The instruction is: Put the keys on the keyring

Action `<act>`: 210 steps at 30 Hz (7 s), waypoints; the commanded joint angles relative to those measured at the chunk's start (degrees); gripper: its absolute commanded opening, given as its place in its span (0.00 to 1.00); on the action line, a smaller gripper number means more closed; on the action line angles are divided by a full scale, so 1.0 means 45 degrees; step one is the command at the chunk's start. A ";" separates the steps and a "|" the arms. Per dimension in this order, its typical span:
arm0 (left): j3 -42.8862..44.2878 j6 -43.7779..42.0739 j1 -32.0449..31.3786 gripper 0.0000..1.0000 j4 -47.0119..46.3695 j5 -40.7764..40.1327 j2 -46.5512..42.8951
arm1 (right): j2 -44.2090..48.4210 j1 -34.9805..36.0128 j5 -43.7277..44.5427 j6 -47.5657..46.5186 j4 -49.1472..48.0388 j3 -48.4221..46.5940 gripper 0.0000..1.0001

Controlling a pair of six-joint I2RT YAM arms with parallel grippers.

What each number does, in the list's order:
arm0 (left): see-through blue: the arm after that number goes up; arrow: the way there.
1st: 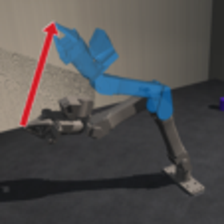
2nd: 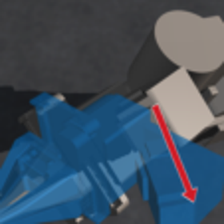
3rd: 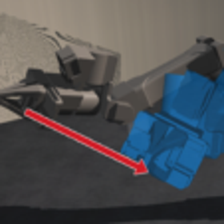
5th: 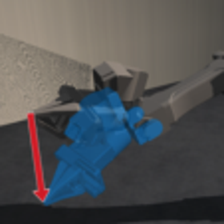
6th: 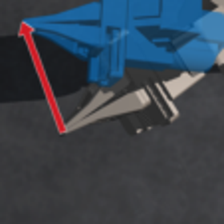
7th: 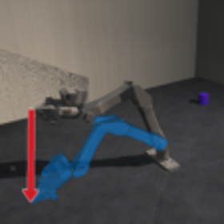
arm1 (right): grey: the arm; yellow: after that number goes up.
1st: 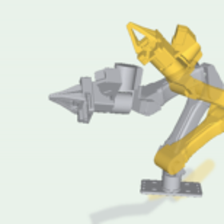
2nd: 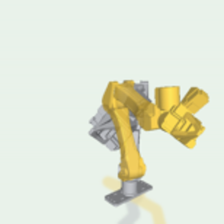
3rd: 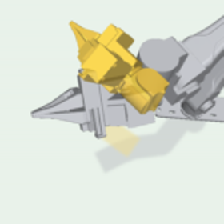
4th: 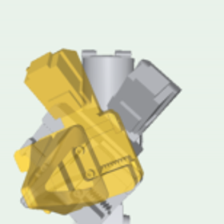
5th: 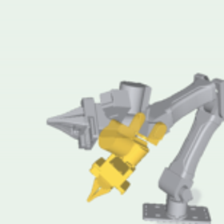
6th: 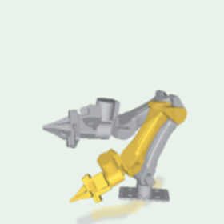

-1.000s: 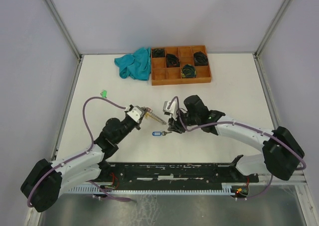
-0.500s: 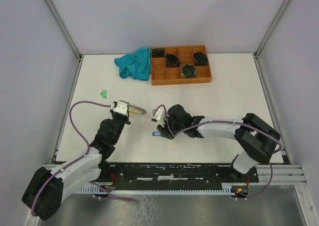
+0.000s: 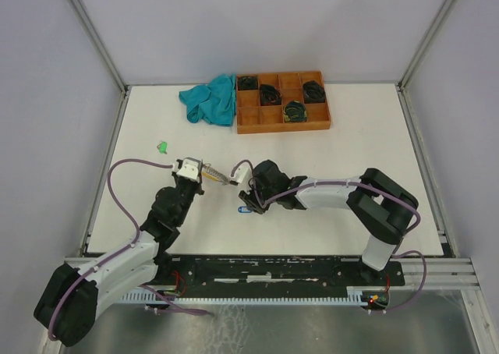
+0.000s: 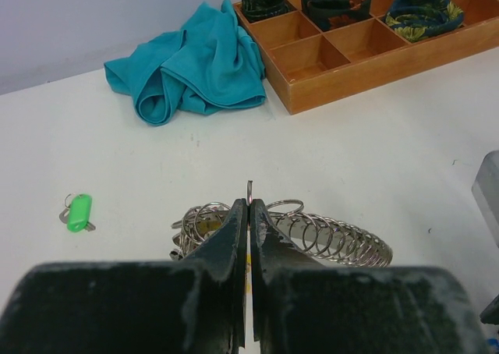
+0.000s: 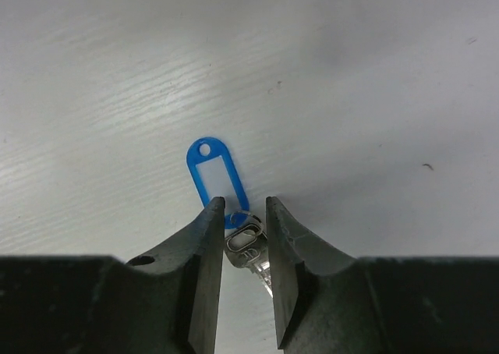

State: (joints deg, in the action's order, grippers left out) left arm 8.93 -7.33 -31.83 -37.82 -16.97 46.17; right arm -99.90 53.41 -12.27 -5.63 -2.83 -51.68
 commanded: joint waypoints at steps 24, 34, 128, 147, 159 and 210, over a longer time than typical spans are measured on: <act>0.0291 0.0594 0.0069 0.03 -0.0897 0.0744 0.0140 | 0.2392 -0.0459 0.1284 0.0208 0.3874 -0.0487 0.01; 0.0399 0.0594 0.0081 0.03 -0.0717 0.0890 0.0274 | 0.1018 -0.0472 -0.0148 0.0284 0.3876 -0.1501 0.25; 0.0614 0.0751 0.0091 0.03 -0.0550 0.2153 0.0270 | 0.4691 -0.1466 0.1350 0.0870 -0.0693 0.1908 0.01; 0.0613 0.0692 0.0082 0.03 -0.1014 0.3965 0.0658 | 0.1147 -0.1479 0.2132 0.2125 -1.0456 0.5871 0.01; 0.0594 0.0556 0.0076 0.03 -0.0934 0.3870 0.0474 | 0.2666 -0.1322 0.1891 0.2007 -0.5101 0.4620 0.32; 0.0828 0.0421 0.0082 0.03 -0.0462 0.3400 0.0775 | -0.3536 -0.2902 -0.1032 0.2532 1.0265 -0.7521 0.33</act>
State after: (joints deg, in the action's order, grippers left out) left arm 9.80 -5.67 -31.83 -35.86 -1.34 49.89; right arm -115.07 40.71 -17.12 4.78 45.30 -83.42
